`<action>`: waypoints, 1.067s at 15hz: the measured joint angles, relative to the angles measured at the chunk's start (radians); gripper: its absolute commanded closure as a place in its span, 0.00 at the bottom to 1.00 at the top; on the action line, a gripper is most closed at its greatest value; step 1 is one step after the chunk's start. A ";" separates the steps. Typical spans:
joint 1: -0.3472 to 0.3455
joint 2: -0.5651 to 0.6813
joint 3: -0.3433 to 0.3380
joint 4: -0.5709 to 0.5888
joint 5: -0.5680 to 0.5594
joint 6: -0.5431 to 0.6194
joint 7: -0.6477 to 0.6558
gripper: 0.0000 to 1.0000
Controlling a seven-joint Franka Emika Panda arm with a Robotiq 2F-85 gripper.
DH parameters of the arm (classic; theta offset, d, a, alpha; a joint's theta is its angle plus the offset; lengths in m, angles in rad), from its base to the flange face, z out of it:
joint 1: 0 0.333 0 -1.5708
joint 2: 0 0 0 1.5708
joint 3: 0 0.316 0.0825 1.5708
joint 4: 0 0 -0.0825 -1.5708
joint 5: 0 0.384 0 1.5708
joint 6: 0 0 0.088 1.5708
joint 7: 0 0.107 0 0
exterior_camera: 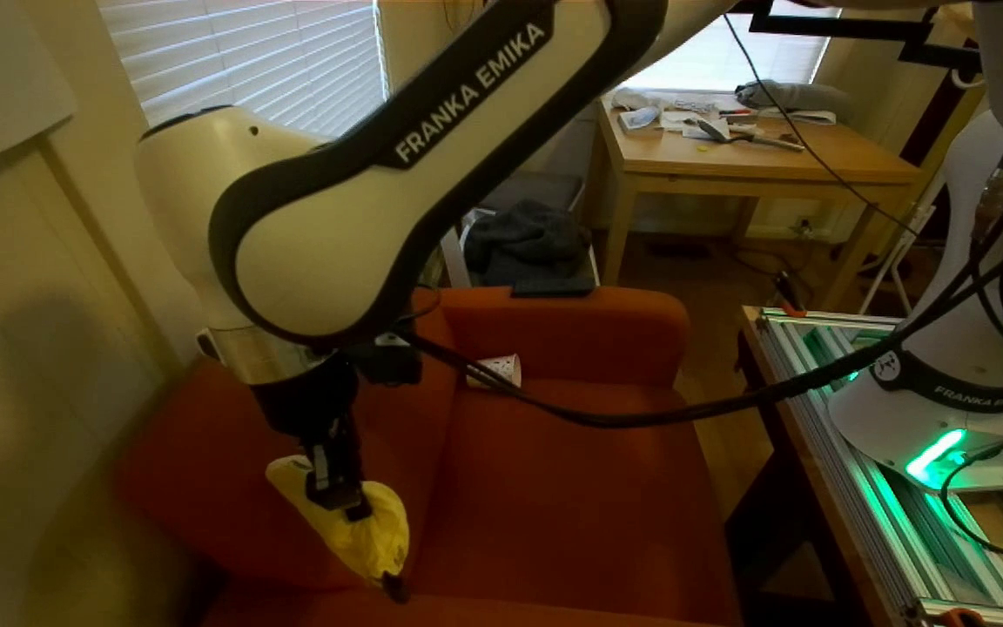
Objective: Put the banana plush toy on the left armrest of the sofa on the right.
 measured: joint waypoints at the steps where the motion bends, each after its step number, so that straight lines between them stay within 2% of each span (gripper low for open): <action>1: 0.006 0.010 0.006 0.009 -0.008 0.000 -0.012 0.93; 8: 0.039 0.085 0.033 0.078 -0.042 -0.017 -0.101 0.93; 16: 0.044 0.168 0.034 0.144 -0.095 -0.019 -0.170 0.93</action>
